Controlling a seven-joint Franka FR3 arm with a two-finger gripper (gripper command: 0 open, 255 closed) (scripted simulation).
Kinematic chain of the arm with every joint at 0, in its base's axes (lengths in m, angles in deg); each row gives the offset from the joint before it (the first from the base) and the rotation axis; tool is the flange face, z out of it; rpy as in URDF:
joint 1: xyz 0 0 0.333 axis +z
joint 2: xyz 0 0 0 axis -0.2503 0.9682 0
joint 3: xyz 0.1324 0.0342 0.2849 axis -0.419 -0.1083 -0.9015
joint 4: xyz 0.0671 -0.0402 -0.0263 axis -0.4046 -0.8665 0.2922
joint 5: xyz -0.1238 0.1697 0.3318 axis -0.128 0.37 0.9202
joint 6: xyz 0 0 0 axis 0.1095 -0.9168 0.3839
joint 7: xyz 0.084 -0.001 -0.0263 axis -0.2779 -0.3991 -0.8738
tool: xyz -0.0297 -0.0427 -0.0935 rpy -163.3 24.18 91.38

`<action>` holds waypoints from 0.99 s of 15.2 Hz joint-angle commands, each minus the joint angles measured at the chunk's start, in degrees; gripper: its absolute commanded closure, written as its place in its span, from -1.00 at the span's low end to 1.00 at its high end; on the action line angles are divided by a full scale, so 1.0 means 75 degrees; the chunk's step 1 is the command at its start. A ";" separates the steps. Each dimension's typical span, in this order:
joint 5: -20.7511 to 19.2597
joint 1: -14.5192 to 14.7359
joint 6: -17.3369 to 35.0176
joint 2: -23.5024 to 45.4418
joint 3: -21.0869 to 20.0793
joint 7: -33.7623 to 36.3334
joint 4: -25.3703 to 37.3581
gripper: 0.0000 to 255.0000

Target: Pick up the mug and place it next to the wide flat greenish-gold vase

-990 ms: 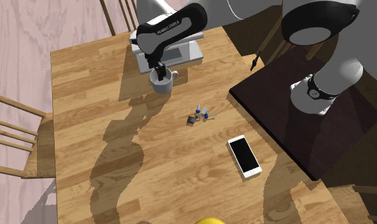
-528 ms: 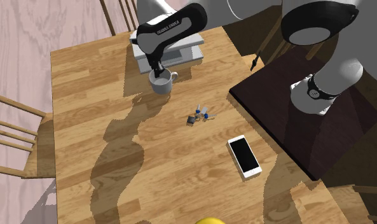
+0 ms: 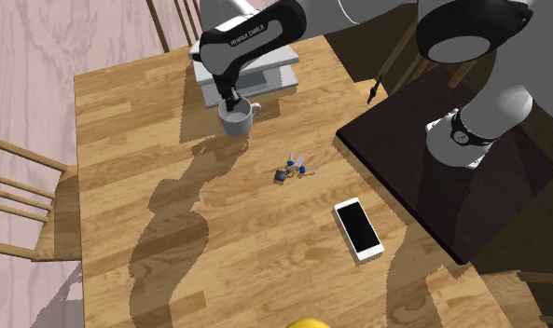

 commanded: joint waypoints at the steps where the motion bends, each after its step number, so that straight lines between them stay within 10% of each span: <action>1: -0.0069 0.0036 -0.0103 -0.0129 0.0064 0.0050 -0.0022 1.00; 15: -0.0579 0.0285 -0.0908 -0.0986 0.0479 0.0441 -0.0016 1.00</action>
